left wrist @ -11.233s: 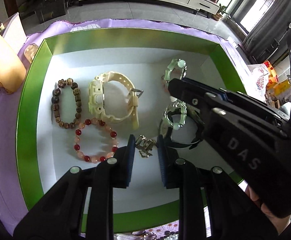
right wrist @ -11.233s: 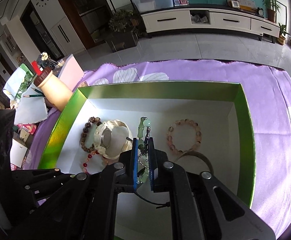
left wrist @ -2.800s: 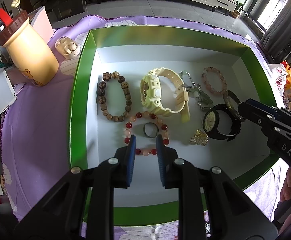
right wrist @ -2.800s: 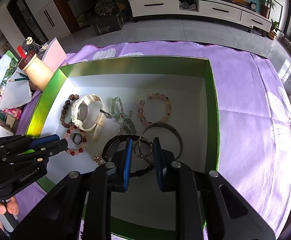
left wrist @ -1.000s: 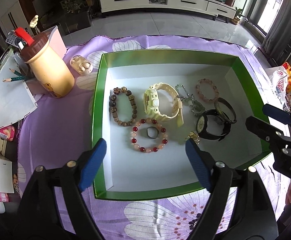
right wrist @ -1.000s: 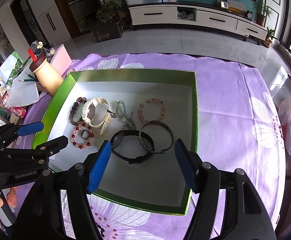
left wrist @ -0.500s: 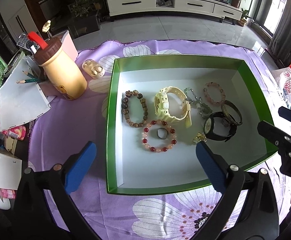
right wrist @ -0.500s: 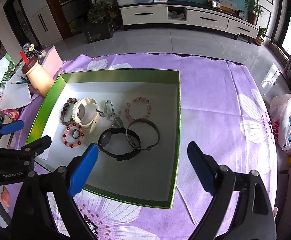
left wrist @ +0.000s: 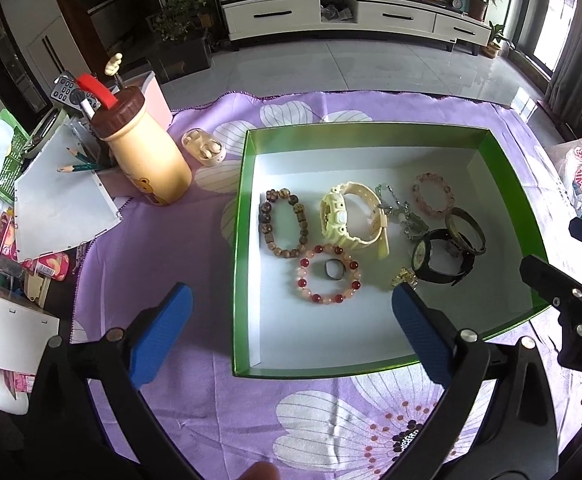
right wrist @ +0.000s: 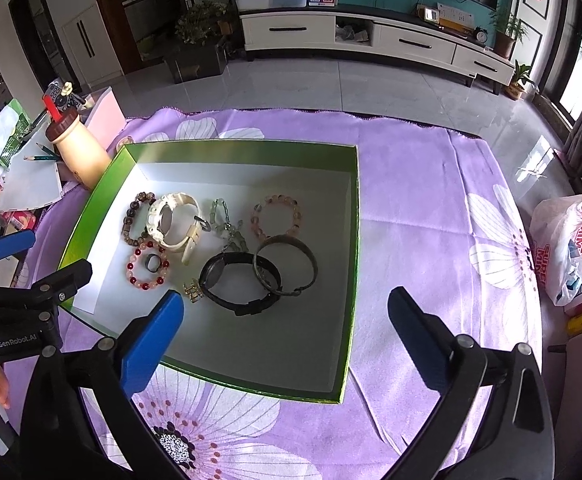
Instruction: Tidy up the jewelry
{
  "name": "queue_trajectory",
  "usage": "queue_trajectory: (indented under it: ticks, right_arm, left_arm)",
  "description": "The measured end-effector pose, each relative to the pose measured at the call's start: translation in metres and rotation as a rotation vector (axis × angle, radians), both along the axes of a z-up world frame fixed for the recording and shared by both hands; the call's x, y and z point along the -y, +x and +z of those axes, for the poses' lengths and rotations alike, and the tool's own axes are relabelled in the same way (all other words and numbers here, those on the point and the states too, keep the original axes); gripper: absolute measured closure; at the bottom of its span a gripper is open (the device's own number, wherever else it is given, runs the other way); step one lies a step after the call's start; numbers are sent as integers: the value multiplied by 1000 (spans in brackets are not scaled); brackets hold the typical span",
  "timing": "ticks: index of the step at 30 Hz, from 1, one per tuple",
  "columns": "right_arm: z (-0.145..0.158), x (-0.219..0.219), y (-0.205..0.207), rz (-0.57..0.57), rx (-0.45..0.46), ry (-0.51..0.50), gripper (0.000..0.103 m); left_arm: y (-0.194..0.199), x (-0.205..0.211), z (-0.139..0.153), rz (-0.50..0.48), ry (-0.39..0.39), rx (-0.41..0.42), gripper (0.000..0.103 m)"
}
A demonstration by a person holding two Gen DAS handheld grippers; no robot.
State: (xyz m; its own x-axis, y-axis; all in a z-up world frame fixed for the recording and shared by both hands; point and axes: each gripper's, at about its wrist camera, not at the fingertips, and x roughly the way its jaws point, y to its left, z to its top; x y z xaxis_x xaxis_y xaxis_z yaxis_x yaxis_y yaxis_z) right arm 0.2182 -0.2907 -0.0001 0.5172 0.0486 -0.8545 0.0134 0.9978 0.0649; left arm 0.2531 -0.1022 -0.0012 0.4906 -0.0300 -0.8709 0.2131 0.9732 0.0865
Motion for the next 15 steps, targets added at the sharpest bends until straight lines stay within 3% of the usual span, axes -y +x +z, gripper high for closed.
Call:
queue_trajectory:
  ticks: [15]
  right_arm:
    - [21,-15,-16,25,20,-60,1]
  left_arm:
    - [-17,-12,28,45,-4,44,2]
